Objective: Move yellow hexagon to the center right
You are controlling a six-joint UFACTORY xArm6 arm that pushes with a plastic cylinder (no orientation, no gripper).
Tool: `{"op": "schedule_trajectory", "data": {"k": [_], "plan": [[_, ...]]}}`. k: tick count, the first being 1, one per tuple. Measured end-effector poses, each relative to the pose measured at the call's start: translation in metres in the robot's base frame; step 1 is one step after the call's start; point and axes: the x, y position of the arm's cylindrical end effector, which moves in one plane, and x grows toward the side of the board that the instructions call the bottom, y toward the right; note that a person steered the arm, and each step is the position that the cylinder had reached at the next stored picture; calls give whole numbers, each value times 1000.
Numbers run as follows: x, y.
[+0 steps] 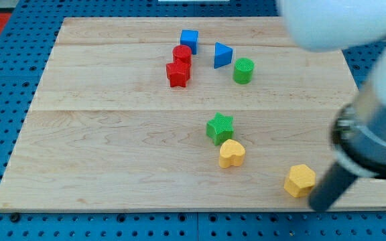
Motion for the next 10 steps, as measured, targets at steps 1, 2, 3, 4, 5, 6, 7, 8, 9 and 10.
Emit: {"op": "schedule_trajectory", "data": {"k": [1,2,3,4,5,6,7,8,9,10], "plan": [[-17,-27],[-53,6],[-70,11],[-35,-3],[-29,35],[-67,34],[-122,26],[-110,42],[-107,51],[-141,66]]}}
